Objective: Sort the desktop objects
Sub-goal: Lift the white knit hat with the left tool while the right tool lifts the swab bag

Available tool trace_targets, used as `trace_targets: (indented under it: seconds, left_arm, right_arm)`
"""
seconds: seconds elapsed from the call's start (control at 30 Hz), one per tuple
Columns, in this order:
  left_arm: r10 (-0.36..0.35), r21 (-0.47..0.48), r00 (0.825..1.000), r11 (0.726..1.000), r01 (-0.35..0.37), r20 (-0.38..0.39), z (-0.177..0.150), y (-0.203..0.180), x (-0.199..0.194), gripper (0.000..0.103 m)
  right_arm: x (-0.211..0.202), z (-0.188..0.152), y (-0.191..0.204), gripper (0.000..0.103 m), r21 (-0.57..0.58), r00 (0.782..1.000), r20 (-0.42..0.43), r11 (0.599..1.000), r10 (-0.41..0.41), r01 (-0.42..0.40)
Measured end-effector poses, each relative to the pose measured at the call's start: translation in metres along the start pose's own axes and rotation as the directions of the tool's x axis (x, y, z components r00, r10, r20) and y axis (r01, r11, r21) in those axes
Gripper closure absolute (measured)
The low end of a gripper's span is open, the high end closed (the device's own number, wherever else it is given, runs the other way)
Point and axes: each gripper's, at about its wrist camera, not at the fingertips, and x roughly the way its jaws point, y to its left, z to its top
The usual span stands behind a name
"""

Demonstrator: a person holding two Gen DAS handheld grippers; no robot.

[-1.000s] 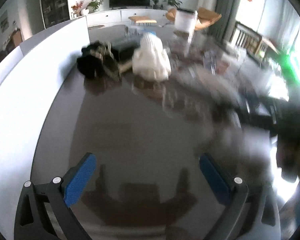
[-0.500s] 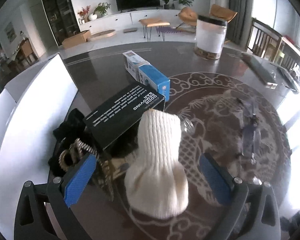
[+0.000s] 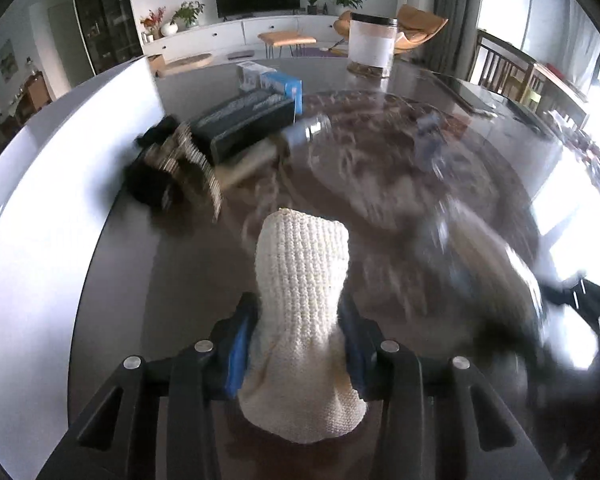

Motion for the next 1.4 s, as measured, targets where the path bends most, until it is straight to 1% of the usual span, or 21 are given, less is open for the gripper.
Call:
trace_targets:
  seconds: [0.1,0.17,0.2,0.23,0.27,0.3,0.33,0.37,0.4,0.43,0.47,0.5,0.53,0.57,0.63,1.4]
  left_arm:
    - [0.011,-0.02,1.0,1.0,-0.011,0.01,-0.029,0.005,-0.02,0.062]
    - [0.008,-0.043,1.0,0.999,-0.007,0.023,-0.04,0.009,-0.026,0.058]
    - [0.008,-0.047,1.0,0.999,-0.007,0.027,-0.041,0.009,-0.023,0.049]
    - [0.009,-0.046,1.0,0.999,-0.008,0.02,-0.043,0.011,-0.02,0.034]
    - [0.015,-0.042,1.0,0.999,-0.015,0.004,-0.043,0.011,-0.014,0.028]
    - [0.018,-0.04,1.0,0.999,-0.018,-0.003,-0.045,0.013,-0.011,0.024]
    - [0.016,-0.038,1.0,0.999,-0.016,-0.01,-0.045,0.014,-0.007,0.024]
    - [0.012,-0.036,1.0,0.999,-0.013,-0.024,-0.043,0.015,0.0,0.023]
    - [0.011,-0.036,1.0,0.999,-0.011,-0.014,-0.043,0.016,0.002,0.017]
    - [0.012,-0.036,1.0,0.999,-0.013,-0.017,-0.042,0.016,0.004,0.014]
    - [0.011,-0.042,1.0,0.999,-0.012,-0.016,-0.04,0.018,0.006,0.013]
    - [0.015,-0.043,1.0,0.999,-0.015,-0.016,-0.04,0.018,0.007,0.009]
    - [0.017,-0.047,1.0,0.999,-0.018,-0.015,-0.04,0.019,0.009,0.002]
    - [0.023,-0.053,1.0,0.998,-0.024,-0.011,-0.041,0.021,0.01,0.0]
    - [0.022,-0.062,1.0,0.998,-0.02,0.023,-0.043,0.022,0.009,0.0]
    - [0.022,-0.062,0.999,0.998,-0.021,0.028,-0.043,0.023,0.01,0.0]
  right_arm:
    - [0.0,0.0,0.002,0.054,-0.004,1.0,0.0,1.0,-0.014,0.014]
    - [-0.003,-0.003,-0.002,0.052,0.046,1.0,0.003,0.999,-0.008,0.008]
    - [-0.003,-0.004,-0.002,0.052,0.056,1.0,0.002,0.998,-0.019,0.019]
    - [-0.003,-0.005,-0.002,0.044,0.059,0.999,-0.006,0.997,-0.042,0.042]
    - [-0.002,-0.005,-0.001,0.031,0.062,0.998,-0.014,0.996,-0.063,0.064]
    - [-0.001,-0.005,-0.002,0.024,0.069,0.997,-0.023,0.994,-0.078,0.08]
    - [0.0,-0.005,-0.003,0.015,0.082,0.995,-0.032,0.992,-0.09,0.093]
    - [0.001,-0.005,-0.005,0.011,0.091,0.995,-0.037,0.991,-0.094,0.097]
    - [0.001,-0.006,-0.007,0.011,0.1,0.995,-0.04,0.99,-0.093,0.096]
    - [0.002,-0.006,-0.008,0.009,0.106,0.995,-0.043,0.99,-0.092,0.096]
    - [0.002,-0.006,-0.009,0.007,0.112,0.994,-0.046,0.989,-0.094,0.099]
    - [0.003,-0.006,-0.01,0.005,0.118,0.994,-0.051,0.988,-0.097,0.103]
    - [0.004,-0.006,-0.012,0.002,0.129,0.993,-0.056,0.986,-0.1,0.107]
    - [0.005,-0.006,-0.012,0.0,0.135,0.992,-0.062,0.984,-0.107,0.114]
    - [0.005,-0.006,-0.012,0.0,0.135,0.992,-0.062,0.984,-0.11,0.118]
    - [0.006,-0.006,-0.011,0.0,0.135,0.992,-0.062,0.984,-0.109,0.117]
